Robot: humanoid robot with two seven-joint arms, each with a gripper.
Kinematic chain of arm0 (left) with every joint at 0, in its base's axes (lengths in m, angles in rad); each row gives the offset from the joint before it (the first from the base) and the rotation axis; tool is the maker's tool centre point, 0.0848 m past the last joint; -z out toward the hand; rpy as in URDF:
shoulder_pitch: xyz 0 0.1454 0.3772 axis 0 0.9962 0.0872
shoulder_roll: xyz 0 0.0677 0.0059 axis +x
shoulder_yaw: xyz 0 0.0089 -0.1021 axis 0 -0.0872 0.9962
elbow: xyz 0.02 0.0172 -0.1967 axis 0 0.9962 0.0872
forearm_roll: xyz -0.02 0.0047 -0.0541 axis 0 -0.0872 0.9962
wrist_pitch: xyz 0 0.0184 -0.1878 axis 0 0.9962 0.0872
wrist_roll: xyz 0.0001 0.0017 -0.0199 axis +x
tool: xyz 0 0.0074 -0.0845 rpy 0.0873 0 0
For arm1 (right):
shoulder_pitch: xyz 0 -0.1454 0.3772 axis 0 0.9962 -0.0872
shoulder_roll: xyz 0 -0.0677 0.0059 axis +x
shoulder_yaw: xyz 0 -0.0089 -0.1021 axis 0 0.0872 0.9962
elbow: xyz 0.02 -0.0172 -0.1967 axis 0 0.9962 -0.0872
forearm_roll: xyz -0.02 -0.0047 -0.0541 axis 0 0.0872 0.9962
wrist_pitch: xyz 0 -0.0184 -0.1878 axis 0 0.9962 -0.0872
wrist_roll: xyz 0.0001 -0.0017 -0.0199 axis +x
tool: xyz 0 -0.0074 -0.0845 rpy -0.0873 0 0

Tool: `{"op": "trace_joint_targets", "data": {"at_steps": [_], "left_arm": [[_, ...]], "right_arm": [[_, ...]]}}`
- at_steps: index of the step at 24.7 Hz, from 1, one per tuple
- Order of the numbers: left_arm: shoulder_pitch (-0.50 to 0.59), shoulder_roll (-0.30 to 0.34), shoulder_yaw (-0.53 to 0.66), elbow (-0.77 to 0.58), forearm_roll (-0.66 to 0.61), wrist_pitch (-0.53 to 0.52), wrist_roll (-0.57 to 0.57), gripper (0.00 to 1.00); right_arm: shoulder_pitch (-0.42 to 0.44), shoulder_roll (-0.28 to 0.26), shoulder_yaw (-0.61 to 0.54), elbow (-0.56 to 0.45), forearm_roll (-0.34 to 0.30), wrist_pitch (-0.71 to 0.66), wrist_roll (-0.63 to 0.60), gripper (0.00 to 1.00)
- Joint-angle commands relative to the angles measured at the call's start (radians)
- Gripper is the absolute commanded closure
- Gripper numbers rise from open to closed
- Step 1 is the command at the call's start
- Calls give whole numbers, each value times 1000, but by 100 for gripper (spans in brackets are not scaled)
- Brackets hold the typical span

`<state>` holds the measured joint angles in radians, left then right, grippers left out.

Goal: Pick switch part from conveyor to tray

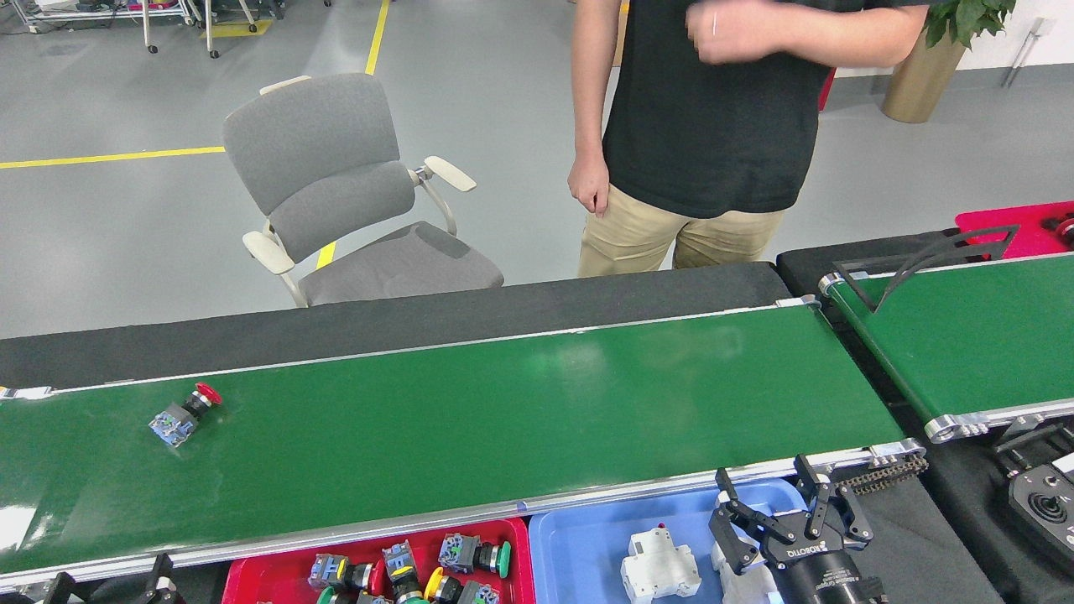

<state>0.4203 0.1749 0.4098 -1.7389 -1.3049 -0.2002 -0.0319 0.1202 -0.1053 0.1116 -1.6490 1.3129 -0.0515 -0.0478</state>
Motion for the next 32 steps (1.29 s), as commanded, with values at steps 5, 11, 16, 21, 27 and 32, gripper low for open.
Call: {"op": "trace_joint_targets", "data": {"at_steps": [5,11,16,21,27,32], "left_arm": [[-11,8,12,-1,4,-18,9,1],[-21,6,12,-4,1,-10,7,1],[-28,3,12,-4,-5,-7,7,1],[-28,1,12,-4,-7,-7,7,1],[-106,8,0,-1,-7,-16,7,0],[-138,11,-17,13,-8,-19,7,0]], "right_arm": [[-5,4,-6,-15,0,2,-1,0],[-5,4,-6,-15,0,13,-1,0],[-7,4,-6,-17,0,59,0,0],[-13,18,-6,-18,0,65,2,0],[-13,18,-4,-20,0,108,0,0],[15,15,-6,-68,0,131,0,0]]}}
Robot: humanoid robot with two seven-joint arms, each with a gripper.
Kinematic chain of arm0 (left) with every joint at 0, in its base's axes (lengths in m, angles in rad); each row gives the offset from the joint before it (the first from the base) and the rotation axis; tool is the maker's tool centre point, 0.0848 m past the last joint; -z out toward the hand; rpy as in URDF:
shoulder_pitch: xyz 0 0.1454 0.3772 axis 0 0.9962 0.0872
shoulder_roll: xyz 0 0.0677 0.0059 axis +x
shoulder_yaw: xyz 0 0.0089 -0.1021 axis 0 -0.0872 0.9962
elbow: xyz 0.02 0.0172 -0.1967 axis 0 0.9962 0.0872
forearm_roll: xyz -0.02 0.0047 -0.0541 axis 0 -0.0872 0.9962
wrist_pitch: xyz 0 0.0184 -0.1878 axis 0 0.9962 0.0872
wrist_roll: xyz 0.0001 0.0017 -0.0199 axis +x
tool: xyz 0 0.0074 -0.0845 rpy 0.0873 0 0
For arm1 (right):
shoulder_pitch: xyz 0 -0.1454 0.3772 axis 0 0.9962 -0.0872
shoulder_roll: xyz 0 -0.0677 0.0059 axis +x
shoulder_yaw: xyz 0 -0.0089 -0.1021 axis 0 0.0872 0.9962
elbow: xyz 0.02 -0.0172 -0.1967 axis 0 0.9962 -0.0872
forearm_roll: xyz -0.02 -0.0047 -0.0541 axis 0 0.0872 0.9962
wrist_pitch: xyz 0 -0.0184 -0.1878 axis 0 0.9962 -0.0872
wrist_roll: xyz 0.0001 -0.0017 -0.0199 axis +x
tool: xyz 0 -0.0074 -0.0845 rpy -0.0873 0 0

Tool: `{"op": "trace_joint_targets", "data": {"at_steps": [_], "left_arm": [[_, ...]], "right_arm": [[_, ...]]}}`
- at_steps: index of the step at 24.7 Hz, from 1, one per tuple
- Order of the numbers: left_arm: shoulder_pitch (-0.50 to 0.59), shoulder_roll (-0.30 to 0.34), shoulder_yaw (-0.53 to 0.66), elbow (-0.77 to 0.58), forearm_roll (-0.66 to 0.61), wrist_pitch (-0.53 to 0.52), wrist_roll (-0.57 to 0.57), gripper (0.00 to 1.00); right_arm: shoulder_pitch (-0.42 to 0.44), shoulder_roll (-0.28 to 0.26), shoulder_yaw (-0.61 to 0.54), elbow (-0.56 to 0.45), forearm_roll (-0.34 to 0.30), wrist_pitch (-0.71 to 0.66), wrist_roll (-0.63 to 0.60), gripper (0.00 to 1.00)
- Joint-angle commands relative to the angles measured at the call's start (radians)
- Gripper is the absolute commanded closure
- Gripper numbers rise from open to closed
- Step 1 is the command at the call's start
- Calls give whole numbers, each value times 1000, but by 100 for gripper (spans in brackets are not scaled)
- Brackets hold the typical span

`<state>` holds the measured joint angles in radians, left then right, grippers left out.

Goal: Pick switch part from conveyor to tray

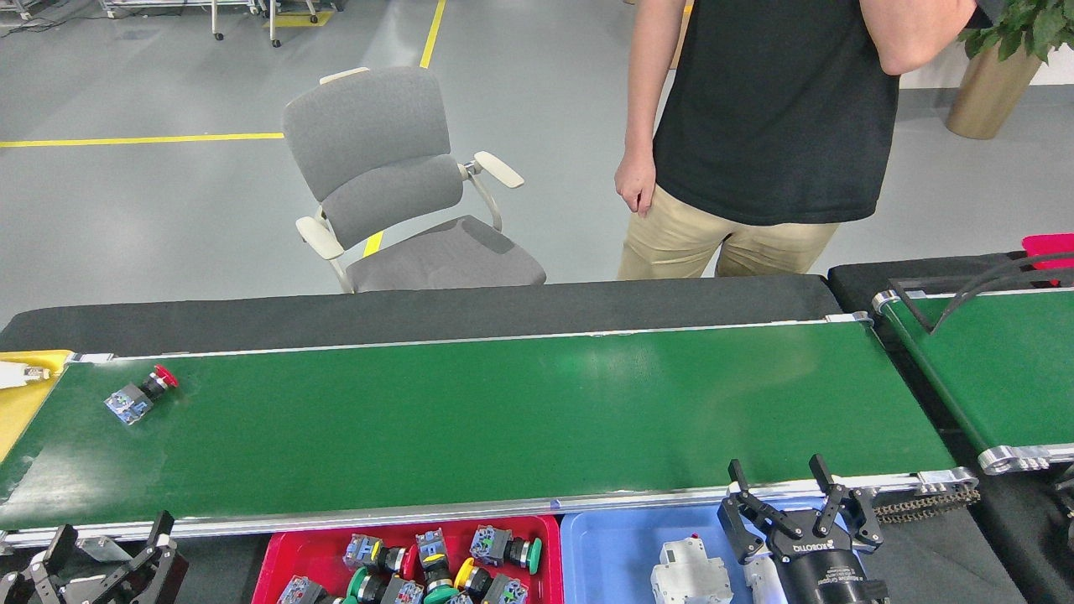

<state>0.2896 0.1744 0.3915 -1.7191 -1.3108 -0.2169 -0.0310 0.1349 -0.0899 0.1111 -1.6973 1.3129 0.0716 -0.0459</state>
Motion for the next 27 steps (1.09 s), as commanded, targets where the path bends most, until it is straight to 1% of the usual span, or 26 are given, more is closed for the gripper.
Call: {"op": "trace_joint_targets", "data": {"at_steps": [1,4,8,12,15,19,23,27], "left_arm": [[-6,13,1,-7,-2,-2,6,0],[-3,14,3,-2,-2,-4,6,0],[-3,16,7,36,-2,-2,6,0],[-1,25,10,41,-2,-1,6,0],[-3,25,15,41,-2,-1,6,0],[3,28,12,39,1,-6,6,0],[5,31,15,42,1,-68,6,0],[16,34,27,39,2,-121,6,0]], "right_arm": [[5,-1,-5,-25,0,8,-2,0],[23,-2,-5,-45,0,10,-2,0],[64,-10,-5,-70,0,8,-3,0],[71,-16,-10,-70,0,4,-2,0],[78,-36,-48,-71,-6,-15,-2,0],[81,-36,-99,-70,-29,-65,-2,0],[106,-36,-106,-68,-35,-84,-2,0],[106,-33,-106,-68,-35,-81,-2,0]]}}
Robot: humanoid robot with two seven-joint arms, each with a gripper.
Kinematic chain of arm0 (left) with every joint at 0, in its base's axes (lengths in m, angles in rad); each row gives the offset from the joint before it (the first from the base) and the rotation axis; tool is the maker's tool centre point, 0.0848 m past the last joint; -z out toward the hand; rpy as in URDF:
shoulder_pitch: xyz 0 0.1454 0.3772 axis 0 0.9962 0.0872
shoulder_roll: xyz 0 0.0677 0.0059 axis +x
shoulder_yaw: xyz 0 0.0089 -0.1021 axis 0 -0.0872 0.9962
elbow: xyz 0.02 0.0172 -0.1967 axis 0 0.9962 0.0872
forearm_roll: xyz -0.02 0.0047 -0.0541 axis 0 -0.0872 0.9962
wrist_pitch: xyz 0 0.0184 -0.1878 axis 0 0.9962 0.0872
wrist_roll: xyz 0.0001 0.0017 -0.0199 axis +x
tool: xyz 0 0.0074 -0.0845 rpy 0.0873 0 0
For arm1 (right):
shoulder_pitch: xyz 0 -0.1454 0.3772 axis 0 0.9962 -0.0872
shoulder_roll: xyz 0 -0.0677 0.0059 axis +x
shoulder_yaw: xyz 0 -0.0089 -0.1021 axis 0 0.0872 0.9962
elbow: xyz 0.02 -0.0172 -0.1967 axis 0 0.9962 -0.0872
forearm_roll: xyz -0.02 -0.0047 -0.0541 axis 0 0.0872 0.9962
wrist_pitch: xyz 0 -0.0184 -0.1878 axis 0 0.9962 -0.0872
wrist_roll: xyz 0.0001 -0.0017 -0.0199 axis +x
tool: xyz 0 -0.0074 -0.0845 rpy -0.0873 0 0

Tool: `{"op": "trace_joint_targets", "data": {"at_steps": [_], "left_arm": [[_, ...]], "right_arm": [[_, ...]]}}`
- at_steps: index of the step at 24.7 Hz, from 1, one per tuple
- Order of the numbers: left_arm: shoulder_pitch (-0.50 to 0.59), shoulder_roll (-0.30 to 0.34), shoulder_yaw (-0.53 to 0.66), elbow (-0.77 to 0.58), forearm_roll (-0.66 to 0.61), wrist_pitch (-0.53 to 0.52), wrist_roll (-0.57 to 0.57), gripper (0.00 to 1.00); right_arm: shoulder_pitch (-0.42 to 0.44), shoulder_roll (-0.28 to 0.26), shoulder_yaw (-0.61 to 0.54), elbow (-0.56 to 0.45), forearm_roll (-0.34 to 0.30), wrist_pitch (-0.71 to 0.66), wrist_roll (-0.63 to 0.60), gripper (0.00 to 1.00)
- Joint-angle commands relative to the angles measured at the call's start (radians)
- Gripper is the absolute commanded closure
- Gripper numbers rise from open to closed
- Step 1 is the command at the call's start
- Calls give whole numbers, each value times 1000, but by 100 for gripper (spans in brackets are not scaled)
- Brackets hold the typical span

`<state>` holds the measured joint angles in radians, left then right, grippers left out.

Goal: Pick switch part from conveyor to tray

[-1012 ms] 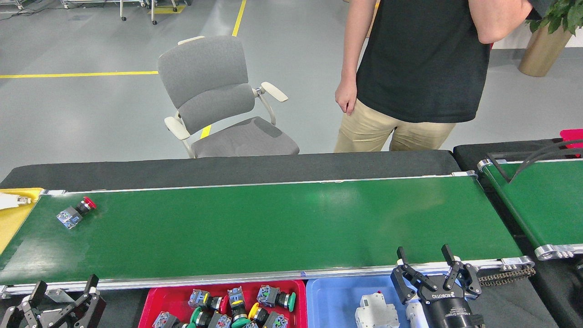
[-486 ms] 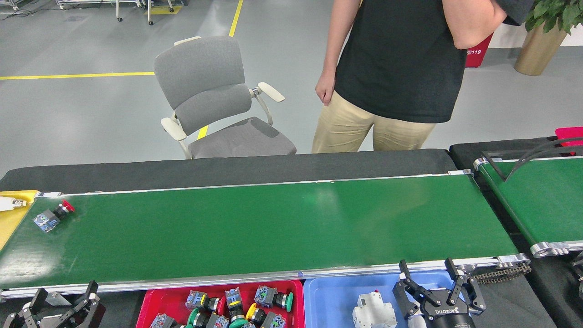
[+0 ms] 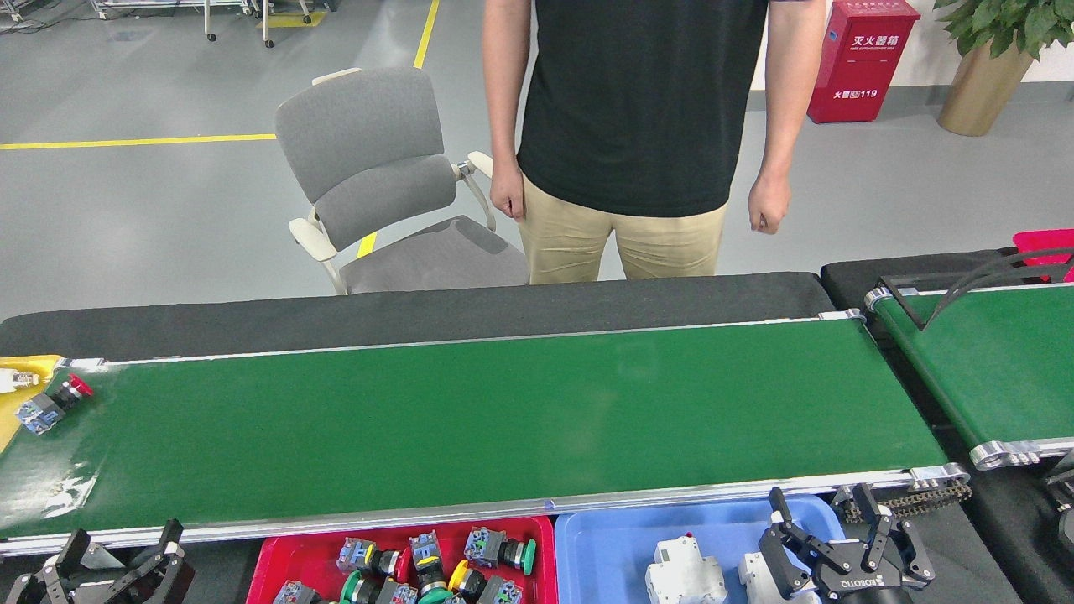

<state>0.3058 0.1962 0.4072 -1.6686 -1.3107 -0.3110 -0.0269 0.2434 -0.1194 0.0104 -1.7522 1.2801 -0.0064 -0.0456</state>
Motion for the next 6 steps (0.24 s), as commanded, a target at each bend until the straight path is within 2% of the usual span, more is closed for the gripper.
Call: {"op": "trace_joint_targets", "data": {"at_steps": [1,6], "left_arm": [[1,11,22,-14,2,-36,2,0],[13,11,45,-10,2,-40,2,0]], "right_arm": [[-3,-2,-6,-13,-2,-3,-2,0],[-7,3,-6,-13,-2,-1,-2,0]]}}
